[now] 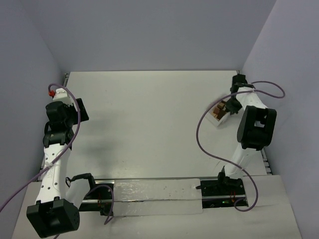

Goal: Build the wood block tower

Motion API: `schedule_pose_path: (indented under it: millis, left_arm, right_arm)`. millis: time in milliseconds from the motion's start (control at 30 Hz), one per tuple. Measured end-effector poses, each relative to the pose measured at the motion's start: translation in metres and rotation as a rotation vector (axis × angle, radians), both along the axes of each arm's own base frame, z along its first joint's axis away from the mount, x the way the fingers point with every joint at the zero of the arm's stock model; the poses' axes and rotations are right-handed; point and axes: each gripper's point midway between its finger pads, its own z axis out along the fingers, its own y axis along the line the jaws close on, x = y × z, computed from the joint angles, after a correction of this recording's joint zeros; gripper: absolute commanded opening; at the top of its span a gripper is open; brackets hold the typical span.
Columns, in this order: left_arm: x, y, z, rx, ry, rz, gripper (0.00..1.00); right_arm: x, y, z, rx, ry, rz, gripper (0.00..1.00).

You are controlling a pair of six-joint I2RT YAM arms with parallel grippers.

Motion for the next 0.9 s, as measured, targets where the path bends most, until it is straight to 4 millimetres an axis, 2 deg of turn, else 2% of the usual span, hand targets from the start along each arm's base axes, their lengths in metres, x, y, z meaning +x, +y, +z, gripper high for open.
schedule_pose_path:
  millis: [133, 200, 367, 467, 633, 767, 900]
  left_arm:
    - [-0.003, 0.001, 0.006, 0.017, -0.017, 0.002, 0.99]
    - [-0.005, 0.002, 0.009, 0.022, -0.026, 0.004, 0.99]
    - [-0.008, 0.002, 0.014, 0.030, -0.041, 0.003, 0.99]
    - [-0.009, 0.002, 0.013, 0.032, -0.035, 0.001, 0.99]
    - [-0.011, 0.001, 0.010, 0.030, -0.022, 0.001, 0.99]
    - [-0.011, 0.001, 0.010, 0.029, -0.020, 0.001, 0.99]
    - [-0.010, 0.001, 0.008, 0.023, -0.014, 0.003, 0.99]
  right_arm:
    - [0.017, 0.056, 0.003, -0.015, -0.006, 0.185, 0.00]
    - [0.021, 0.075, 0.004, -0.016, -0.009, 0.250, 0.00]
    - [0.030, 0.098, 0.007, -0.037, -0.027, 0.355, 0.00]
    - [0.043, 0.109, 0.012, -0.093, -0.064, 0.419, 0.00]
    - [0.065, 0.148, 0.028, -0.231, -0.162, 0.576, 0.00]
    - [0.069, 0.178, 0.044, -0.355, -0.243, 0.683, 0.00]
    - [0.067, 0.194, 0.054, -0.466, -0.308, 0.751, 0.00]
